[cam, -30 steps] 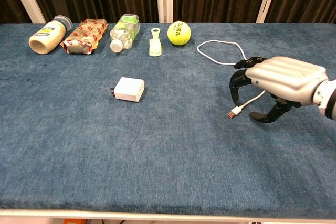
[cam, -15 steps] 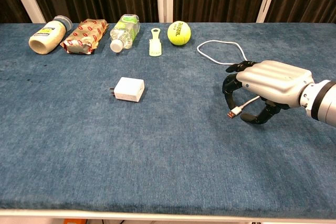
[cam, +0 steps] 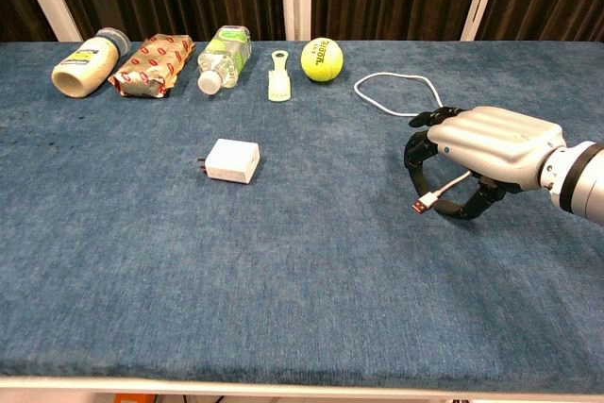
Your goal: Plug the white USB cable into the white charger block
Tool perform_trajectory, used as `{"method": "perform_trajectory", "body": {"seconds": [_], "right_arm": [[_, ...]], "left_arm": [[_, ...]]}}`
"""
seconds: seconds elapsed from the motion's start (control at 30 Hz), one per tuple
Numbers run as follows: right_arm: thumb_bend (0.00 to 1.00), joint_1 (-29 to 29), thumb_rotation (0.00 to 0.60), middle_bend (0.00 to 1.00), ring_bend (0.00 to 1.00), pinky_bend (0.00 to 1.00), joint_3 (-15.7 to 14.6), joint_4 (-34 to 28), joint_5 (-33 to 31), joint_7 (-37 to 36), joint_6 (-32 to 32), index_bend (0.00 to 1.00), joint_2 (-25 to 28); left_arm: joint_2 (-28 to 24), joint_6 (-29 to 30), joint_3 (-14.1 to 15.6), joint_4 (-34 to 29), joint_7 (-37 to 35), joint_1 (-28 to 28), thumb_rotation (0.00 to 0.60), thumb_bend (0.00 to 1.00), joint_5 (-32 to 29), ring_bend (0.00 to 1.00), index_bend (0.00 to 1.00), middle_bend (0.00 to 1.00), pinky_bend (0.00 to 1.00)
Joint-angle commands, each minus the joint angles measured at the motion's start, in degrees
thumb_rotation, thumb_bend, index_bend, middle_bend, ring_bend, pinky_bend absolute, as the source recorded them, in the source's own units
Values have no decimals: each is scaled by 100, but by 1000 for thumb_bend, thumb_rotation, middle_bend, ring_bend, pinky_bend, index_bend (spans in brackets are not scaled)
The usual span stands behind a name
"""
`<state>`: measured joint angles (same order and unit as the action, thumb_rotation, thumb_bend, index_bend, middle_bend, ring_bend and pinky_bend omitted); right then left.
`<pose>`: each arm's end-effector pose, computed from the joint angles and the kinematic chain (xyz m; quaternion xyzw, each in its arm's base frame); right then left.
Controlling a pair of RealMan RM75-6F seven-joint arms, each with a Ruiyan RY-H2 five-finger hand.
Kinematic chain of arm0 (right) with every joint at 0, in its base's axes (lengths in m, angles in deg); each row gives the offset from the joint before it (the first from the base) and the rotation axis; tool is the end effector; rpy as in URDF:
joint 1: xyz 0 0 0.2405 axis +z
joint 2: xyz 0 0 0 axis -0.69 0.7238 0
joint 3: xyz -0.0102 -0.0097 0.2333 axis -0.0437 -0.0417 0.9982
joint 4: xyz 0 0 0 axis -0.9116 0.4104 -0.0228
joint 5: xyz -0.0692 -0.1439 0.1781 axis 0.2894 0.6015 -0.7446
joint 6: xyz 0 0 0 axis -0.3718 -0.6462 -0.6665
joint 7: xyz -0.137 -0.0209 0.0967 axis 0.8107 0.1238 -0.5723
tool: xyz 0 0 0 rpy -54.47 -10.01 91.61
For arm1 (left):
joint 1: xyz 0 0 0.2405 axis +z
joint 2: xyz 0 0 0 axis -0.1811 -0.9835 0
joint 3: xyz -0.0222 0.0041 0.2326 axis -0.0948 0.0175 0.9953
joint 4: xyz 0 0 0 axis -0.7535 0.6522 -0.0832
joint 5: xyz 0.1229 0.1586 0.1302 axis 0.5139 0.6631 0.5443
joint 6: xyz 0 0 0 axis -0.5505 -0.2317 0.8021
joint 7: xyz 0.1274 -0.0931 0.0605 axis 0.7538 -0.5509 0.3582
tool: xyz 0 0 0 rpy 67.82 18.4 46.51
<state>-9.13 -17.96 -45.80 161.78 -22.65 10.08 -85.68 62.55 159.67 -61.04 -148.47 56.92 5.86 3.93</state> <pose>-0.1608 -0.2991 -0.0813 0.8176 -0.3048 0.3018 0.3841 -0.3234 0.1987 0.0989 -0.6098 -0.3931 -0.3234 0.6075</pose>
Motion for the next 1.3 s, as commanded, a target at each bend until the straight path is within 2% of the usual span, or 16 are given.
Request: {"method": "perform_trajectory", "body": {"seconds": [0.03, 0.23, 0.47, 0.57, 0.77, 0.87, 1.03, 1.3], "right_arm": [[327, 5, 600, 268, 0, 0, -8, 14, -11, -10, 25, 546, -17], [363, -31, 600, 307, 24, 0, -46, -17, 114, -155, 211, 562, -11], [391, -140, 600, 463, 202, 0, -80, -89, 309, -306, 553, 593, 85], [393, -193, 600, 496, 242, 7, -83, -122, 315, -360, 649, 597, 151], [393, -307, 600, 515, 261, 21, -95, -207, 288, -442, 803, 598, 285], [393, -357, 600, 511, 261, 22, -98, -242, 265, -477, 858, 599, 352], [393, -418, 600, 509, 261, 22, -82, -372, 281, -517, 968, 599, 508], [393, -405, 600, 509, 262, 22, 138, -953, 241, -279, 1137, 600, 1134]], "left_arm": [[0, 1, 1, 1, -3, 2, 600, 0, -1, 30, 86, 91, 0], [-14, 28, 5, -15, -1, 11, 600, 0, 22, 30, 86, 91, 0], [-89, -15, -5, -104, 113, -76, 600, 0, 126, 30, 86, 91, 0], [-158, -127, -27, -180, 230, -203, 600, 0, 206, 30, 87, 91, 0], [-352, -563, -104, -442, 541, -632, 600, 0, 404, 30, 87, 91, 0], [-421, -898, -180, -597, 701, -949, 600, 0, 498, 30, 87, 91, 0], [-364, -1856, -329, -776, 837, -1697, 600, 0, 518, 30, 87, 91, 0], [414, -3750, -693, -551, 996, -3157, 600, 8, -41, 30, 115, 92, 0]]}}
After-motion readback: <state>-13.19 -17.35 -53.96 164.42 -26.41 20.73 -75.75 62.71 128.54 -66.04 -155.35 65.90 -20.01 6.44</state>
